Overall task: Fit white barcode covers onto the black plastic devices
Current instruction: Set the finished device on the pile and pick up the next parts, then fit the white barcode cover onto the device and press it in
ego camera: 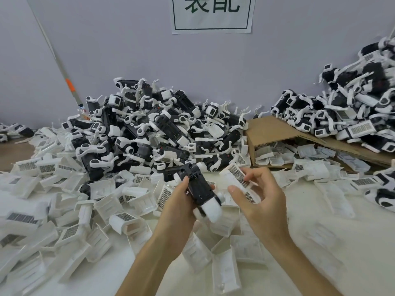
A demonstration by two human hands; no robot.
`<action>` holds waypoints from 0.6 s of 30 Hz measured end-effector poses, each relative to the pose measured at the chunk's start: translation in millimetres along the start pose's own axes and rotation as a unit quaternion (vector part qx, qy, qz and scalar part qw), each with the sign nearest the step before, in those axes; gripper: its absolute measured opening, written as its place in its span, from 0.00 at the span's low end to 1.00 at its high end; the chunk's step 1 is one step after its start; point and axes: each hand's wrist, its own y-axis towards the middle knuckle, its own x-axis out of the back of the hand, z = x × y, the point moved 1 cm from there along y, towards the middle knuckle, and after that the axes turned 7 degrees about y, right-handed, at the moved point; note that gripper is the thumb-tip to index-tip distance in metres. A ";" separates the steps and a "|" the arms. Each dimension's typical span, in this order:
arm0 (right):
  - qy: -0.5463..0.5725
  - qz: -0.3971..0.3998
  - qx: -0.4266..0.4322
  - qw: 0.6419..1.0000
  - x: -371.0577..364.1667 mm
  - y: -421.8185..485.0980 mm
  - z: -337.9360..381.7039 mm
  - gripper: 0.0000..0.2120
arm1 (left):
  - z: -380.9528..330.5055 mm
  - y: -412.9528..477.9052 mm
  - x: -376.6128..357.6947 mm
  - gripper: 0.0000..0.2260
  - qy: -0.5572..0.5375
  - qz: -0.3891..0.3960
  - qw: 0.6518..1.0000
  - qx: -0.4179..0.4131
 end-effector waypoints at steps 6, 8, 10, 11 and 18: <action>-0.038 0.015 0.034 0.999 -9.8 -7.2 13.6 0.11 | 2.6 -2.2 -11.2 0.12 0.074 0.012 0.997 -0.027; -0.048 0.018 0.033 0.998 -10.2 -7.6 12.7 0.12 | 5.6 -1.4 -12.5 0.13 0.074 0.024 0.997 -0.022; -0.055 0.029 0.029 0.998 -10.1 -7.0 10.9 0.12 | 7.9 -1.3 -14.0 0.14 0.072 0.042 0.996 -0.025; -0.057 0.036 0.025 0.997 -10.3 -7.0 9.9 0.12 | 8.2 -2.3 -14.3 0.14 0.057 0.041 0.997 -0.022; -0.066 0.074 -0.002 0.995 -12.2 -8.1 5.5 0.11 | 7.0 -7.0 -5.9 0.27 0.086 0.087 0.990 -0.068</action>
